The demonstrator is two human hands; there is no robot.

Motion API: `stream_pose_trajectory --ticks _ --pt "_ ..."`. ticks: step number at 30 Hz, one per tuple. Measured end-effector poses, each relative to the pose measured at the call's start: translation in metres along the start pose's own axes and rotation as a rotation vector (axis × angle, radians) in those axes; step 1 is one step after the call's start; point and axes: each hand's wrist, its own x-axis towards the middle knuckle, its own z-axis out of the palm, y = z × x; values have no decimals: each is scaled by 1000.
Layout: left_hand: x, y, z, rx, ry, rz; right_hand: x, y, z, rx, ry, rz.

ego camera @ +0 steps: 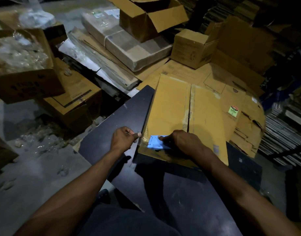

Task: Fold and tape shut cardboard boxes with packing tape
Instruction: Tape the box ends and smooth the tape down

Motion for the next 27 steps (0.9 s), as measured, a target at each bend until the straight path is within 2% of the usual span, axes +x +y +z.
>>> stream_pose_trajectory --ticks 3,8,14,20,22,24,26,27 --pt "3 -13 3 -15 -11 -31 8 -3 -2 4 -51 3" --pt "8 -31 13 -284 -67 -125 12 -8 -15 -42 -133 -24" --pt "7 -40 17 -496 -295 -350 14 -17 -23 -119 -160 -30" --pt "9 -48 18 -455 -499 -600 18 -21 -31 -120 -207 4" --pt "8 -56 19 -401 -575 -628 18 -23 -32 -108 -221 12" --pt "12 -62 22 -428 -525 -641 19 -24 -32 -80 -212 53" --pt "17 -71 25 -345 -321 -576 20 -23 -31 -69 -187 70" --pt "16 -74 24 -226 -179 -450 19 -22 -29 -78 -179 52"
